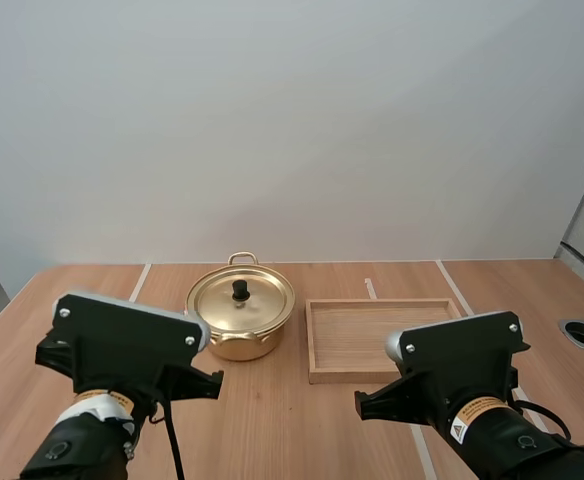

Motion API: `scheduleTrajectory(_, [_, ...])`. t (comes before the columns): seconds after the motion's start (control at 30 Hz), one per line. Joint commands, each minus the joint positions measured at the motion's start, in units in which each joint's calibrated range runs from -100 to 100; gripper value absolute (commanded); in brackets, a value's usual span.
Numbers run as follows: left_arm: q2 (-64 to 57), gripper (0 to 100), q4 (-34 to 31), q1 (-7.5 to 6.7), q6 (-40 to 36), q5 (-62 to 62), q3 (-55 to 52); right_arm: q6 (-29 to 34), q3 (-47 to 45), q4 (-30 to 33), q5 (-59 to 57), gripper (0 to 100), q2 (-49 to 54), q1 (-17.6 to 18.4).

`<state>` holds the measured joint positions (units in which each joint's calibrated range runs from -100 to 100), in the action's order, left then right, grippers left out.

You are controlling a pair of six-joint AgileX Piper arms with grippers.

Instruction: Open the pot, put the pineapple inside, and close it

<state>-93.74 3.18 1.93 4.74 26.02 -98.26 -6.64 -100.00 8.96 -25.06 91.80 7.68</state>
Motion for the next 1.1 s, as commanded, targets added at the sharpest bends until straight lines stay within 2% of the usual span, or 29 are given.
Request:
scheduleTrajectory(0.0, [-0.31,0,-5.88,-0.01,-0.54,-1.43,-1.74,-0.03,0.0,0.61,0.05,0,0.2,0.08])
scheduleTrajectory(0.2, [-3.94,0,-6.68,-0.01,-0.54,0.51,-1.74,-0.03,0.0,0.85,-0.1,0,0.2,0.08])
scheduleTrajectory(0.37, [-6.26,0,-2.51,-0.01,-0.54,0.51,-1.74,-0.03,0.0,1.2,-0.46,0,0.2,0.08])
scheduleTrajectory(1.07, [-6.26,0,-3.53,-0.09,-0.54,0.51,-1.74,-0.03,0.0,2.45,-0.77,0,0.2,0.08])
